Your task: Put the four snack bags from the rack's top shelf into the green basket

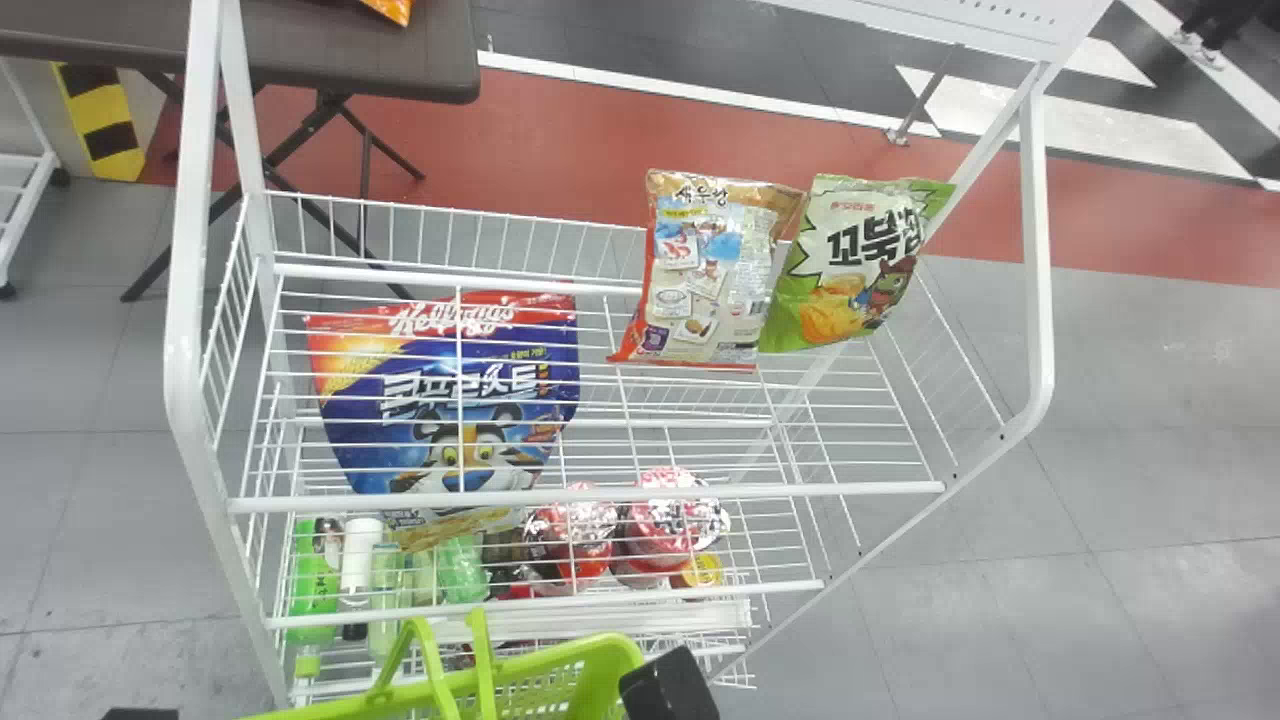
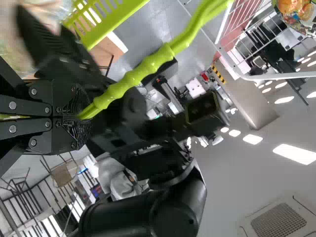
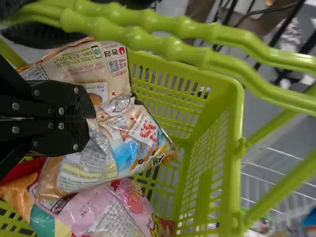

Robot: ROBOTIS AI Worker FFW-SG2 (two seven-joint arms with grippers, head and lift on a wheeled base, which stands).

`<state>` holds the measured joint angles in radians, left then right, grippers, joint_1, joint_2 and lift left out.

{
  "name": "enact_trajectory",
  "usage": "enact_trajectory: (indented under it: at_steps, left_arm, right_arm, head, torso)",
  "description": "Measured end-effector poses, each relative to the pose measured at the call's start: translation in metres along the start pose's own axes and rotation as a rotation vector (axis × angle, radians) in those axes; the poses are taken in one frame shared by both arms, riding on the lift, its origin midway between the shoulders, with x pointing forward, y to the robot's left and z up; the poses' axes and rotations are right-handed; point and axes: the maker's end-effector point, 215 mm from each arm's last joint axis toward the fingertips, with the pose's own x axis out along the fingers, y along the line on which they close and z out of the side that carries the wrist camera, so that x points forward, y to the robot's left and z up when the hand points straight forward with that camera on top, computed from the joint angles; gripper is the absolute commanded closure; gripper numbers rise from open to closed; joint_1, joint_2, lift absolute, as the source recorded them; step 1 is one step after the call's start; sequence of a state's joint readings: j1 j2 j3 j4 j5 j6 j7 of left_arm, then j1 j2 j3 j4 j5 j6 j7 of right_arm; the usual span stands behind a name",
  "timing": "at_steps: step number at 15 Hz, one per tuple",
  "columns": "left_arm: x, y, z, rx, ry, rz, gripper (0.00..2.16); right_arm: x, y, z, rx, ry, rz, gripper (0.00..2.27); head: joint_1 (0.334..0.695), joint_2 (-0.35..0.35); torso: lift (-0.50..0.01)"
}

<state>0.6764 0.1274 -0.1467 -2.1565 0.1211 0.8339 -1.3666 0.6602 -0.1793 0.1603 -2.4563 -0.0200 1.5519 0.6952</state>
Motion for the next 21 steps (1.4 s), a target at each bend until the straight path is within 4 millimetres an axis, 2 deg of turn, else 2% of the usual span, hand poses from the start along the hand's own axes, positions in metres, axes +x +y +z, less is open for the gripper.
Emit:
enact_trajectory:
  at_steps: [1,5,8,11,14,16,18,21]
  left_arm:
    - [0.000,0.000,0.000,0.000,0.000,0.000,1.54]
    - [0.000,-0.002,-0.001,0.000,-0.001,-0.003,1.54]
    - [0.000,-0.005,-0.001,0.002,0.000,-0.004,1.54]
    - [0.001,-0.007,-0.001,0.005,0.002,-0.006,1.54]
    - [0.002,-0.009,-0.002,0.004,0.004,-0.007,1.54]
    - [0.002,-0.010,-0.003,0.005,0.007,-0.008,1.54]
    - [0.002,-0.009,-0.003,0.003,0.014,-0.008,1.54]
    - [0.001,-0.008,-0.004,-0.005,0.021,-0.010,1.54]
  right_arm:
    - [0.000,-0.008,0.002,0.002,-0.007,-0.021,0.00]
    - [-0.014,-0.044,0.045,-0.059,-0.151,-0.109,0.05]
    - [-0.037,-0.064,0.094,-0.144,-0.324,-0.164,0.05]
    - [-0.074,-0.071,0.158,-0.284,-0.556,-0.219,0.05]
    - [-0.128,-0.081,0.235,-0.429,-0.841,-0.362,0.06]
    - [-0.160,-0.101,0.280,-0.467,-0.995,-0.474,0.06]
    - [-0.200,-0.130,0.323,-0.469,-1.163,-0.616,0.06]
    - [-0.226,-0.178,0.362,-0.415,-1.232,-0.762,0.06]
  head:
    - [0.695,-0.350]
    - [0.695,-0.350]
    - [0.695,-0.350]
    - [0.695,-0.350]
    - [0.695,-0.350]
    - [0.695,-0.350]
    - [0.695,-0.350]
    - [0.695,-0.350]
  torso:
    - [0.000]
    - [0.000]
    - [0.000]
    - [0.000]
    - [0.000]
    - [0.000]
    - [0.000]
    - [0.000]
